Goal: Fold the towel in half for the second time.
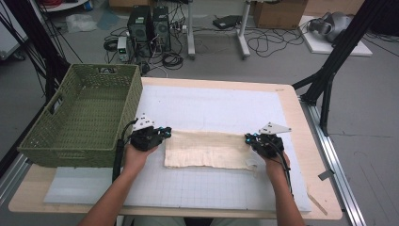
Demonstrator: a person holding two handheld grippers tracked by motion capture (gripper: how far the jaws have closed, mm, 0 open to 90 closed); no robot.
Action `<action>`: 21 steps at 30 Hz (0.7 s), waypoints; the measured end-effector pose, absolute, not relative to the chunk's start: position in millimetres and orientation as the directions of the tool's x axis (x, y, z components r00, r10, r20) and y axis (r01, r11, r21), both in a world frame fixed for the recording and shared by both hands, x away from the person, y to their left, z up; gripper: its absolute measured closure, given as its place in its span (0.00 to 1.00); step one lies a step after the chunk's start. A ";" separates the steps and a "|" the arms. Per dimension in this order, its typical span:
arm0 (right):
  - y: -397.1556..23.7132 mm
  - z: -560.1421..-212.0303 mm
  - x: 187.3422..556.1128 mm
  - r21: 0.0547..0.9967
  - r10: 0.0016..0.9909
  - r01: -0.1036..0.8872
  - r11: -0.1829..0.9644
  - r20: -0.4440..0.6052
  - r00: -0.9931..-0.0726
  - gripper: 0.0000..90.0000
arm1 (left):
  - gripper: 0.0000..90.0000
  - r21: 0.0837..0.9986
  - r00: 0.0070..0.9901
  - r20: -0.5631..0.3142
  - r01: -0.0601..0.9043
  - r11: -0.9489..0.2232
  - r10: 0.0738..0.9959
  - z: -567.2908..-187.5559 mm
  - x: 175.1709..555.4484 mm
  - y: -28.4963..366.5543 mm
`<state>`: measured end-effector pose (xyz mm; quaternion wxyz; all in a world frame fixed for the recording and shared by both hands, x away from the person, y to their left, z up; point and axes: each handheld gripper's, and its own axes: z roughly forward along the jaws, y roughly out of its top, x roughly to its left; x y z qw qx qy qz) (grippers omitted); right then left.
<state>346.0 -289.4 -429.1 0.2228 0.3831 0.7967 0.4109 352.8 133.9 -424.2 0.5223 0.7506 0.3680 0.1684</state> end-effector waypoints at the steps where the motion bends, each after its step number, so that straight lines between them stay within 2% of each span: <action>1: -290.4 -427.6 342.9 0.828 0.792 0.424 0.367 -0.040 -0.609 0.95 | 0.95 0.909 0.675 -0.129 0.373 -0.184 0.726 -423.6 350.9 133.9; 12: -298.0 -420.6 311.1 0.843 0.737 0.358 0.402 -0.066 -0.673 0.95 | 0.95 0.896 0.702 -0.129 0.386 -0.222 0.700 -424.5 330.8 132.0; 21: -306.2 -426.2 292.8 0.845 0.698 0.351 0.403 -0.036 -0.715 0.95 | 0.94 0.886 0.717 -0.133 0.395 -0.243 0.684 -432.4 316.0 130.2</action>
